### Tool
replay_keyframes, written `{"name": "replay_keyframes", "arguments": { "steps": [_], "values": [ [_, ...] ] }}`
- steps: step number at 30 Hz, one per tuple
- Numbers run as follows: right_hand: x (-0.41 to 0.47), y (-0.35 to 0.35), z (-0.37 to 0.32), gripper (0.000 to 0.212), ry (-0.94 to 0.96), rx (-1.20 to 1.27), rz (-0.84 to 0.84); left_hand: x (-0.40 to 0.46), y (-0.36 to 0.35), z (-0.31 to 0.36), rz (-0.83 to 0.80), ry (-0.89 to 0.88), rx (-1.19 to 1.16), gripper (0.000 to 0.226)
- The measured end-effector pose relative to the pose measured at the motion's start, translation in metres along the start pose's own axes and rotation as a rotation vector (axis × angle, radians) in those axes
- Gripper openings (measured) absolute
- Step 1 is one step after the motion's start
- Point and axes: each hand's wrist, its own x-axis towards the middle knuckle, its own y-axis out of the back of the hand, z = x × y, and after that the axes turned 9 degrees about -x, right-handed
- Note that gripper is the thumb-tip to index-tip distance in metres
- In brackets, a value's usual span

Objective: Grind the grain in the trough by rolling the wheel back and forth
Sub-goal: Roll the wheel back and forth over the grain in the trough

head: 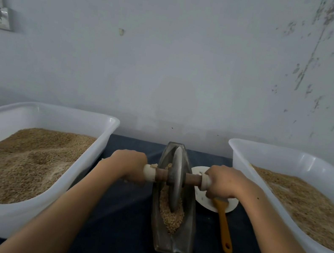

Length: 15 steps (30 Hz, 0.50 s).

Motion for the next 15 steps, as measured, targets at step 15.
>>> {"name": "replay_keyframes", "arguments": {
  "steps": [15],
  "values": [
    [0.016,-0.021,0.008,0.01,-0.049,-0.005,0.17,0.001,-0.012,0.01,0.408,-0.06,0.235,0.012]
  ]
}}
